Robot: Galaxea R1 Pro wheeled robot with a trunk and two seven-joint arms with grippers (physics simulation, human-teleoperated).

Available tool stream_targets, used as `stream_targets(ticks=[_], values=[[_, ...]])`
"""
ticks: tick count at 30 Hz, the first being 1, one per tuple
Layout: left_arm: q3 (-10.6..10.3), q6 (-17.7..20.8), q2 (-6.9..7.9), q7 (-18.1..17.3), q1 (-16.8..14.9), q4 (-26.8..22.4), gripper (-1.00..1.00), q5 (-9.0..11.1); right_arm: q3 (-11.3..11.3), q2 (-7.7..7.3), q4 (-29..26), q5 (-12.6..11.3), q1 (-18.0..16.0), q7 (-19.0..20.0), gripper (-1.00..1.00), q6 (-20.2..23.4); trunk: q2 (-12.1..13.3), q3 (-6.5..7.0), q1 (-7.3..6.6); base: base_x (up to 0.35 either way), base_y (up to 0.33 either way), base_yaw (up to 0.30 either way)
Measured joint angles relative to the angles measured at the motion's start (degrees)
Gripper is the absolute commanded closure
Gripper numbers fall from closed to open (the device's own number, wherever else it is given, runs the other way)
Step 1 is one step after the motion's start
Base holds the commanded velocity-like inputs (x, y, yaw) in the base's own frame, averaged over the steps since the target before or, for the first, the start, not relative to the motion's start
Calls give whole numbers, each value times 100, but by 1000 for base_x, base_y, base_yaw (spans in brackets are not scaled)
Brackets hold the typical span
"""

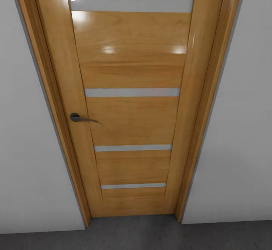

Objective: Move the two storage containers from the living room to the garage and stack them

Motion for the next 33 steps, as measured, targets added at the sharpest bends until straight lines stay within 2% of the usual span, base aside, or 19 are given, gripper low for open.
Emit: stream_targets(ticks=[29,31,32,33], values=[[6,0,0,0,0,0,-100,0,19,3,0,0,0,0,-100,12,0,0,0,0,0,0],[6,4,-7,0,0,0,-100,0,23,9,-76,55,0,-2,-100,22,0,0,0,0,0,0],[6,2,-8,0,0,2,-100,-2,20,9,-538,67,-5,2,-100,56,0,2,0,0,0,0],[6,2,-8,0,0,1,-100,-1,19,7,-752,66,-2,6,-100,65,0,1,0,0,0,0]])
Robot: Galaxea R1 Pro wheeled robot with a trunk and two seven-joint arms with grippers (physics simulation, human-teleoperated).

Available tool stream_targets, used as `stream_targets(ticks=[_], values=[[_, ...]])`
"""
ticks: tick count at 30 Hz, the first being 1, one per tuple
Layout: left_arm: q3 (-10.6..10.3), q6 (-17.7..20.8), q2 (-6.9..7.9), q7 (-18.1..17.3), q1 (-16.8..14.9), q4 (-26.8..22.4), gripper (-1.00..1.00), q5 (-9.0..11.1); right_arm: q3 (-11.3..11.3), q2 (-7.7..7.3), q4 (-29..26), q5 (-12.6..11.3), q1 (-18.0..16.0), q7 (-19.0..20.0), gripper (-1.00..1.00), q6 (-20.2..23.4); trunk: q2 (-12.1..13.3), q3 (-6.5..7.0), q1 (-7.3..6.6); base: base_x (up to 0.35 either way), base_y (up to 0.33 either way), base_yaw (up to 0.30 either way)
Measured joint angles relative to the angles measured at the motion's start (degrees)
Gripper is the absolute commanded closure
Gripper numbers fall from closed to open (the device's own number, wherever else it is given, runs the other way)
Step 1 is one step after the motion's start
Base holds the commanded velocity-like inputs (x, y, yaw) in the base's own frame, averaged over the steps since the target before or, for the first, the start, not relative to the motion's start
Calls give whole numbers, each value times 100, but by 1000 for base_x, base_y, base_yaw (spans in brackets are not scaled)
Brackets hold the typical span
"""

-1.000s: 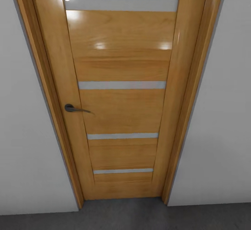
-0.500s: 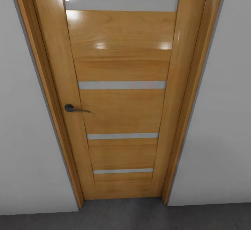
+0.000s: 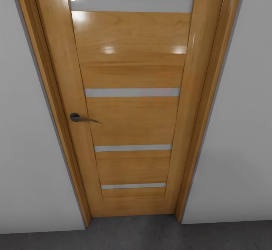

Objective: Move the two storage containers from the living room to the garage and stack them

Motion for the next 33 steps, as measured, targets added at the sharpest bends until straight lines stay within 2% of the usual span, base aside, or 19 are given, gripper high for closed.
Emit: stream_targets(ticks=[7,9,11,14,17,19,20,21,25,26,27,28,30,33], values=[[0,0,0,0,0,0,-100,-4,13,37,-1712,7,0,12,-100,186,0,0,0,0,0,0],[0,2,-2,0,0,0,-100,-3,12,49,-2045,9,1,11,-100,276,0,0,0,0,0,0],[0,1,-3,0,0,0,-100,-1,9,60,-2580,8,0,10,-100,505,0,0,0,0,0,0],[0,1,-6,0,0,0,-100,-4,10,69,-3549,-10,0,17,-100,1008,0,1,0,0,0,0],[1,-1,-8,0,0,1,-100,-6,13,93,-4815,-29,-6,44,-100,1899,0,1,0,0,0,0],[1,1,-9,0,0,0,-100,-6,33,128,-5334,-35,-23,55,-100,2289,0,1,0,0,0,0],[0,-1,-9,0,0,1,-100,-6,101,186,-5753,-37,-78,59,-100,2654,0,1,0,0,0,0],[0,0,-9,0,0,1,-100,-7,214,253,-6134,-36,-175,61,-100,3002,1,1,0,0,0,0],[-1,-2,-9,0,0,1,-100,-7,603,381,-6860,0,-626,45,-100,3833,1,1,0,0,0,0],[1,-2,-9,0,0,-1,-100,-7,884,442,-7279,13,-1066,27,-100,4575,0,-1,0,0,0,0],[-1,-2,-9,0,0,1,-100,-7,976,482,-7451,50,-1597,21,-100,4858,1,1,0,0,0,0],[0,-2,-9,0,0,0,-100,-7,1013,512,-7513,47,-1572,19,-100,4996,0,0,0,0,0,0],[0,-2,-9,0,0,0,-100,-7,1116,632,-7654,58,-1859,11,-100,5386,0,1,0,0,0,0],[0,-2,-9,0,0,1,-100,-7,1268,914,-7766,114,-2314,0,-100,5984,1,1,0,0,0,0]])
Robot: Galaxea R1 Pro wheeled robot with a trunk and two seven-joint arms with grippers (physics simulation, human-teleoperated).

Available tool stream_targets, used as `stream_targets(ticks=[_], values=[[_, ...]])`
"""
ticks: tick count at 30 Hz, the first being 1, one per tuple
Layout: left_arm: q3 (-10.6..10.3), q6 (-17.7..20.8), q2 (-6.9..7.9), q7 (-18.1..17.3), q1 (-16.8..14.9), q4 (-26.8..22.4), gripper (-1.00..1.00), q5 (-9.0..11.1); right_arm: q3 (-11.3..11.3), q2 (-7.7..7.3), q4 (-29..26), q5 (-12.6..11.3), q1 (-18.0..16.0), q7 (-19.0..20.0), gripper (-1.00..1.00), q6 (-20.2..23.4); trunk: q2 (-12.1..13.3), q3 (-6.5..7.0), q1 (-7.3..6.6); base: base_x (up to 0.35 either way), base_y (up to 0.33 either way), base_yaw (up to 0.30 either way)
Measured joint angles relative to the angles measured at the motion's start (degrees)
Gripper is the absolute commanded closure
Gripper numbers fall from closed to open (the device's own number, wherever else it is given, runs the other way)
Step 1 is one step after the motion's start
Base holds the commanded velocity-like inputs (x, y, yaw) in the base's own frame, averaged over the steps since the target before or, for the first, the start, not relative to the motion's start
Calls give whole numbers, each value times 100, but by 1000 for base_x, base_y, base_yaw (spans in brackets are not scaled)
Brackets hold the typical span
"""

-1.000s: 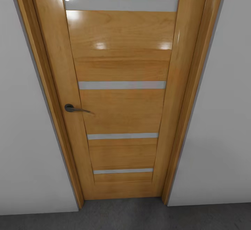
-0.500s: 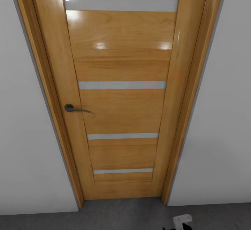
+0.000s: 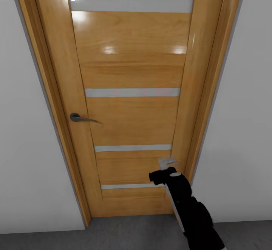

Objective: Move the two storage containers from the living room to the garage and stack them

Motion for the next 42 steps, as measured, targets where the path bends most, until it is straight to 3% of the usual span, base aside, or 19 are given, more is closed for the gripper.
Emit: stream_targets(ticks=[2,5,8,14,18,23,30,42], values=[[0,0,0,0,0,-1,-100,0,71,105,-20,85,-193,-5,-100,206,0,0,0,0,0,0],[0,0,0,0,0,-1,-100,0,317,112,-41,313,-496,-10,-100,452,0,0,0,0,0,0],[0,0,0,0,0,0,-100,0,789,112,-64,513,-790,-21,-100,474,0,0,0,0,0,0],[0,0,0,0,0,-1,-100,0,1468,112,-124,631,-984,-120,-100,474,0,-1,0,0,0,0],[0,0,0,0,0,-1,-100,0,1713,113,-138,681,-1008,-307,-100,288,0,-1,0,0,0,0],[0,1,-3,-3,0,-1,-100,0,1873,113,-140,984,-1016,-624,-100,-425,0,-1,0,0,0,0],[0,1,-3,-7,0,-1,-100,-6,2274,113,-95,1416,-1018,-788,-100,-821,0,-1,0,0,0,0],[0,1,-1,-8,0,-1,-100,-8,2365,113,-48,1405,-1018,-726,-100,-862,0,-1,0,0,0,0]])
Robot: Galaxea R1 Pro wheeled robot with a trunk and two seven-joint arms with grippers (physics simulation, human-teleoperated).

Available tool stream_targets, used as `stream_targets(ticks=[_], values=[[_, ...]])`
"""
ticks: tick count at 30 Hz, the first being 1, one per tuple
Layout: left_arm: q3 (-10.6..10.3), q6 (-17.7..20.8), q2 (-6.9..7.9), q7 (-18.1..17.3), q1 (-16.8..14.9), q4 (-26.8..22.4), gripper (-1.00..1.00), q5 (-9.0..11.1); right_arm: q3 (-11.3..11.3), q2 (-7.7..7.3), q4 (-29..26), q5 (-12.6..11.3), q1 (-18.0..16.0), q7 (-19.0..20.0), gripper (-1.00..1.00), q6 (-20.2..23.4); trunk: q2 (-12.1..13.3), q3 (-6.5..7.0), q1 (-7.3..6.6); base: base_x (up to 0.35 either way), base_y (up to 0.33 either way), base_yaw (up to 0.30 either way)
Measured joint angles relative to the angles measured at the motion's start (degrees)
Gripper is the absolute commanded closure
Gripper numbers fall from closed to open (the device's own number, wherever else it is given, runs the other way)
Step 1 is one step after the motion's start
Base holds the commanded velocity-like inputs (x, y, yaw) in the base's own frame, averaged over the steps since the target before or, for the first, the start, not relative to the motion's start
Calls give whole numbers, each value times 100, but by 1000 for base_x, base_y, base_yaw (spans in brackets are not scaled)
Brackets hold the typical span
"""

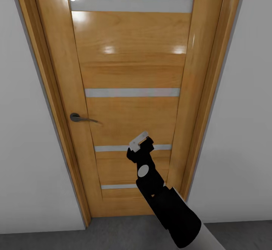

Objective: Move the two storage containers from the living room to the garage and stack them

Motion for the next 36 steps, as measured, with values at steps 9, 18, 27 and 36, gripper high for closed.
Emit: stream_targets(ticks=[9,18,27,36], values=[[0,0,1,0,0,0,-100,0,23,0,74,-36,0,60,-100,-243,0,0,0,0,0,0],[0,0,1,0,0,-4,-100,0,37,0,636,-857,-304,338,-100,-1144,0,0,0,0,0,0],[0,0,1,0,0,-7,-100,0,2,0,1753,-1477,-1094,344,-100,-1991,0,0,0,0,0,0],[0,0,-4,-7,0,-9,-100,0,-18,0,1997,-1602,-1204,332,-100,-2282,0,0,-1,55,0,0]])
